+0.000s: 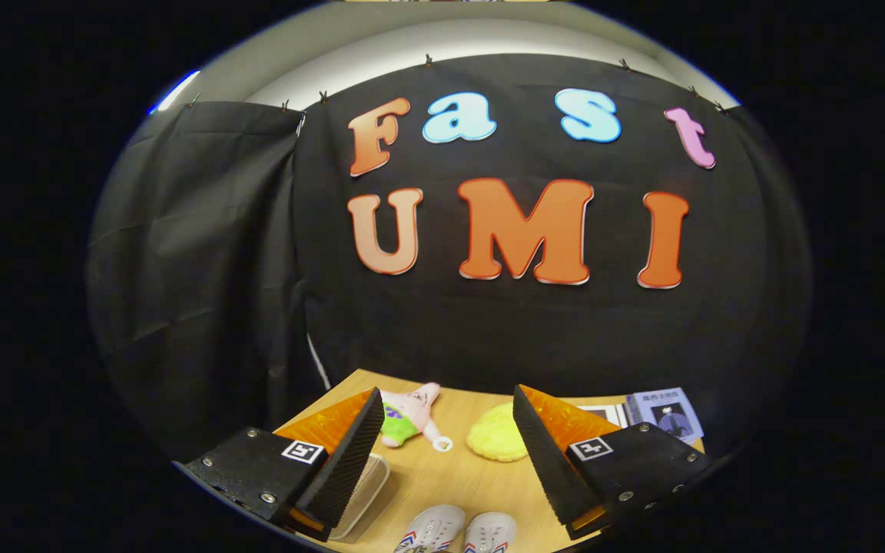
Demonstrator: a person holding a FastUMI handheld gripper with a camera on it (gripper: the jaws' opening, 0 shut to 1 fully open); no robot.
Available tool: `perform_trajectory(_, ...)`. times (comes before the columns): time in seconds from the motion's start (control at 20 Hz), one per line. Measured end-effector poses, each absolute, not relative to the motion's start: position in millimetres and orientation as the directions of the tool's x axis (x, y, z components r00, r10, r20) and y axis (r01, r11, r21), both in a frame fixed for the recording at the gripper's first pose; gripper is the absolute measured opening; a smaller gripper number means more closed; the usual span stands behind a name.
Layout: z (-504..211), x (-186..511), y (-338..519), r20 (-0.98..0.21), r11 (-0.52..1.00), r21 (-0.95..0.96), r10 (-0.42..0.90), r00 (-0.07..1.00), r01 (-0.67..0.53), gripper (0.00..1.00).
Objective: Open the storage box then place both shoes into the box .Put the left shoe in first, then the right shoe, with the right side of both shoes facing outward in a uniform manner.
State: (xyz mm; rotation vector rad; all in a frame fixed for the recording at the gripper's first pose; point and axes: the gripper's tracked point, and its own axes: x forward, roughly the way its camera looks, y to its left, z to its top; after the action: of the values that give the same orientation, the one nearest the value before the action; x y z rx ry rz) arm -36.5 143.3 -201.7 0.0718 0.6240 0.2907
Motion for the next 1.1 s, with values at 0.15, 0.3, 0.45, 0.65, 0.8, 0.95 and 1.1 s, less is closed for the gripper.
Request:
perform_trajectory(0.15, -242.9, -61.0, 166.3, -0.657, 0.936, 0.227, 0.351, 0.667, -0.269, 1.00)
perform_trajectory(0.3, -275.3, -83.8, 187.2, -0.714, 0.913, 0.301, 0.407, 0.571, -0.275, 0.99)
perform_trajectory(0.45, -307.0, -112.3, 208.8, -0.753, 0.878, 0.393, 0.478, 0.452, -0.274, 0.98)
perform_trajectory(0.65, -353.3, -159.4, 234.2, -0.784, 0.833, 0.515, 0.554, 0.282, -0.202, 0.98)
perform_trajectory(0.8, -376.2, -183.9, 245.9, -0.776, 0.798, 0.594, 0.601, 0.190, -0.099, 0.98)
perform_trajectory(0.95, -392.1, -198.6, 257.6, -0.741, 0.752, 0.659, 0.653, 0.155, -0.018, 0.98)
perform_trajectory(1.1, -405.9, -209.5, 266.7, -0.716, 0.715, 0.697, 0.689, 0.114, 0.054, 0.98)
